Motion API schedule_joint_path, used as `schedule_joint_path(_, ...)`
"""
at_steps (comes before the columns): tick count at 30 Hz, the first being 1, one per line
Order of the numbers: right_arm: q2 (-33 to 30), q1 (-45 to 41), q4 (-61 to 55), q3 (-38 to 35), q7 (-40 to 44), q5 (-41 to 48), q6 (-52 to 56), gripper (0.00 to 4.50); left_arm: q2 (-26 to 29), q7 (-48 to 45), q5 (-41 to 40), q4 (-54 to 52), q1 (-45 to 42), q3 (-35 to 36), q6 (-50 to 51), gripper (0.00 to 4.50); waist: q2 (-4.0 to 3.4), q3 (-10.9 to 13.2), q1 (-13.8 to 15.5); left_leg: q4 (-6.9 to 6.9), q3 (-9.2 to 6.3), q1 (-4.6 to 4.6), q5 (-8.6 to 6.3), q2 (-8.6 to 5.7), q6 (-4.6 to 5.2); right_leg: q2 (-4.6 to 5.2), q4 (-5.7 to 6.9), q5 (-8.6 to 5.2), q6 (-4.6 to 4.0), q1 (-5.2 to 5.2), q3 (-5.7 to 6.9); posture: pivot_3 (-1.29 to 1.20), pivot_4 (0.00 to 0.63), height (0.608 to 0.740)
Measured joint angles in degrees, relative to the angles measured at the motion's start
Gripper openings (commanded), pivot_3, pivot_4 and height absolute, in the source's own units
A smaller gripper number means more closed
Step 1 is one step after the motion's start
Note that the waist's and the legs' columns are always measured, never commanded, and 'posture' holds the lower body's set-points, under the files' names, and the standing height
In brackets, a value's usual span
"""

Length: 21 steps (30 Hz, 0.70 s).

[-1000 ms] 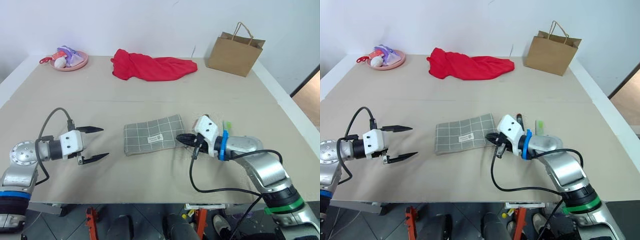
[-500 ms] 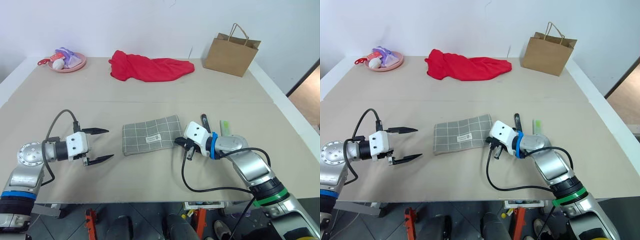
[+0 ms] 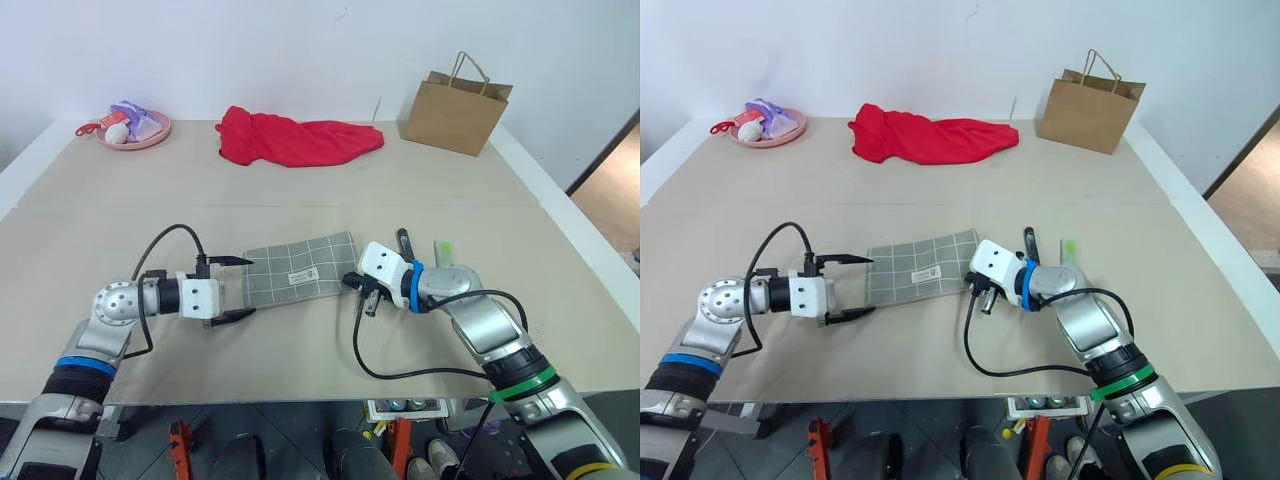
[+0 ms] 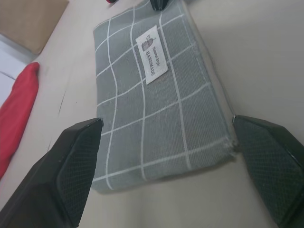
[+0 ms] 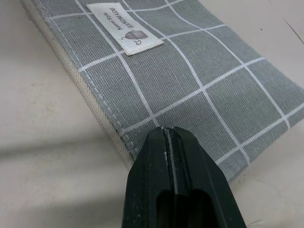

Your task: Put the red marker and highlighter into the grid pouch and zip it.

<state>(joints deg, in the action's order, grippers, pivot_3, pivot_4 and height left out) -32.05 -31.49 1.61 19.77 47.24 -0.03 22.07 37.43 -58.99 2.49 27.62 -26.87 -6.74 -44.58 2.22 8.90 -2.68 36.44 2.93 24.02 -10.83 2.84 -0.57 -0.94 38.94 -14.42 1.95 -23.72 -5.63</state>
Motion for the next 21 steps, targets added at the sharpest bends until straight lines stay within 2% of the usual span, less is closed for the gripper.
schedule_joint_path(4, 0.2, 0.0, 0.0, -0.2, 0.3, -0.2, 0.2, 0.13, 1.3, -0.3, 0.3, 1.6, -0.5, -1.5, -4.2, 4.5, 0.0, 0.0, -0.1, 0.0, 0.02, -0.01, 0.0, 0.01, 0.0, 0.0, 0.01, -0.01, 0.0, 0.0, -0.01, 0.0, 0.15, 0.74)
schedule_joint_path(10, 0.5, -0.8, 0.9, -0.2, 1.1, -0.3, -0.1, 0.13, 3.7, -8.4, -10.3, -1.9, 1.9, -2.4, 0.5, 4.5, 0.0, 0.0, -0.1, -0.01, 0.02, 0.11, 0.0, 0.05, 0.0, 0.0, 0.04, -0.03, -0.04, -0.15, 0.02, 0.0, 0.15, 0.74)
schedule_joint_path(12, 0.6, -0.9, 1.1, -0.2, 1.1, -0.4, -0.2, 0.13, 4.6, -9.9, -11.5, -2.0, 1.4, -2.4, 1.5, 4.5, -0.01, 0.0, -0.1, -0.01, 0.01, 0.11, 0.0, 0.03, 0.0, -0.01, 0.05, -0.04, -0.04, -0.15, 0.02, 0.0, 0.15, 0.74)
schedule_joint_path(21, 1.2, -1.0, 1.4, -0.4, 1.3, -0.8, -0.3, 0.13, 3.0, -5.4, -2.4, 7.6, -4.9, -3.7, -5.1, 4.5, 0.0, 0.0, 0.0, -0.02, 0.02, 0.12, 0.0, 0.04, 0.0, -0.05, 0.05, -0.05, -0.03, -0.15, 0.01, 0.0, 0.15, 0.74)
